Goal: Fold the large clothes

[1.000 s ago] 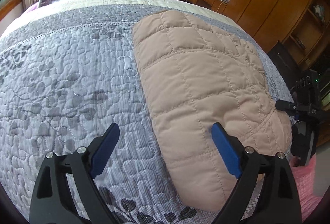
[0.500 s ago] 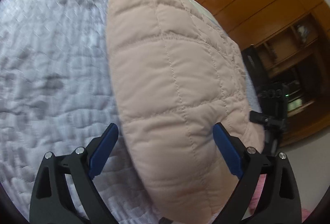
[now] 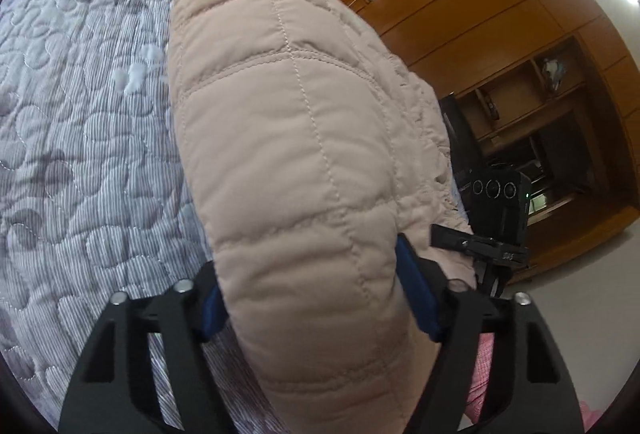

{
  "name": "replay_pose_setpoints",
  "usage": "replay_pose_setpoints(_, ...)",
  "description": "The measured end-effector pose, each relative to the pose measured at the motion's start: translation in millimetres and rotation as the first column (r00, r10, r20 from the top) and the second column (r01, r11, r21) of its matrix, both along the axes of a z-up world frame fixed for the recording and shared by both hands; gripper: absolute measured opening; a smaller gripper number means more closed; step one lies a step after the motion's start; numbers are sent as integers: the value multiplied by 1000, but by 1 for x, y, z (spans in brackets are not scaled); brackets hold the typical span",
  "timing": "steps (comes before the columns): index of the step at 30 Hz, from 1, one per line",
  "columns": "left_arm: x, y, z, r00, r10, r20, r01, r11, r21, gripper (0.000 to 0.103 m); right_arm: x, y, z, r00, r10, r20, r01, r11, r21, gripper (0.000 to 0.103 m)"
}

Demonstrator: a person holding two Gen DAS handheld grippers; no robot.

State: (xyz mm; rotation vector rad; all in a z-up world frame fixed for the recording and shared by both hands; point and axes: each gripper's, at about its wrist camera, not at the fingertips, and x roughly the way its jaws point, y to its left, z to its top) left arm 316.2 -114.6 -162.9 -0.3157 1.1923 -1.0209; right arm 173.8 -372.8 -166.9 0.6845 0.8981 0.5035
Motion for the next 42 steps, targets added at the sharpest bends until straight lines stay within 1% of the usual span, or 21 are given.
replay_pose_setpoints(1, -2, -1, 2, 1000, 3, 7, -3, 1000, -8, 65, -1, -4, 6, 1000, 2, 10, -1, 1000, -18, 46)
replay_pose_setpoints(4, -5, 2, 16, 999, 13, 34, -12, 999, -46, 60, -3, 5, 26, 998, 11, 59, -6, 997, -78, 41)
replay_pose_setpoints(7, -7, 11, 29, 998, 25, 65, -20, 997, -73, 59, 0, 12, 50, 993, 30, 117, -17, 994, -112, 40)
replay_pose_setpoints(9, -7, 18, 44, 993, 46, 113, -37, 996, -82, 59, 6, 19, 64, 989, 44, 144, -23, 989, -144, 40)
replay_pose_setpoints(12, -3, 32, 60, 980, 95, 173, -78, 992, -99, 59, 24, 33, 85, 980, 70, 186, -35, 982, -186, 40)
replay_pose_setpoints(14, 5, 43, 67, 973, 131, 188, -112, 988, -110, 59, 43, 46, 98, 974, 95, 207, -50, 976, -213, 40)
replay_pose_setpoints(17, 19, 59, 72, 961, 181, 207, -162, 981, -108, 59, 72, 64, 107, 970, 121, 212, -69, 969, -237, 40)
replay_pose_setpoints(20, 33, 77, 72, 949, 223, 224, -207, 974, -92, 59, 98, 81, 105, 968, 142, 208, -81, 957, -278, 40)
replay_pose_setpoints(21, 39, 81, 71, 943, 237, 234, -223, 971, -83, 59, 102, 84, 103, 968, 144, 205, -83, 956, -283, 40)
replay_pose_setpoints(24, 58, 87, 63, 934, 267, 239, -259, 964, -64, 59, 133, 92, 92, 972, 146, 184, -89, 955, -284, 40)
replay_pose_setpoints(27, 76, 88, 48, 935, 276, 222, -275, 961, -40, 59, 156, 89, 72, 981, 139, 137, -101, 961, -258, 40)
replay_pose_setpoints(29, 89, 90, 32, 941, 280, 188, -283, 959, -13, 59, 171, 92, 54, 987, 129, 91, -104, 964, -246, 40)
replay_pose_setpoints(31, 96, 90, 19, 944, 285, 167, -292, 956, 13, 62, 176, 91, 41, 991, 120, 64, -103, 968, -229, 44)
replay_pose_setpoints(32, 97, 91, 14, 946, 283, 159, -288, 957, 12, 63, 172, 85, 35, 991, 118, 62, -103, 972, -211, 45)
replay_pose_setpoints(33, 98, 93, 14, 947, 278, 160, -284, 959, 12, 64, 173, 86, 32, 991, 117, 61, -103, 975, -198, 46)
replay_pose_setpoints(34, 97, 91, 15, 948, 274, 162, -281, 960, 17, 65, 173, 85, 31, 992, 116, 59, -102, 976, -194, 50)
replay_pose_setpoints(35, 98, 92, 16, 948, 273, 161, -280, 960, 24, 66, 172, 84, 31, 992, 111, 55, -98, 975, -201, 56)
replay_pose_setpoints(37, 97, 93, 18, 948, 280, 150, -288, 957, 39, 71, 165, 80, 33, 995, 96, 41, -85, 971, -224, 64)
replay_pose_setpoints(39, 94, 90, 22, 947, 290, 138, -300, 952, 61, 75, 157, 77, 37, 995, 86, 39, -74, 968, -241, 67)
replay_pose_setpoints(40, 90, 92, 27, 945, 294, 144, -305, 950, 68, 76, 151, 74, 40, 996, 82, 46, -68, 965, -254, 69)
replay_pose_setpoints(42, 83, 101, 32, 939, 298, 172, -316, 945, 86, 77, 134, 67, 48, 997, 63, 53, -46, 958, -282, 69)
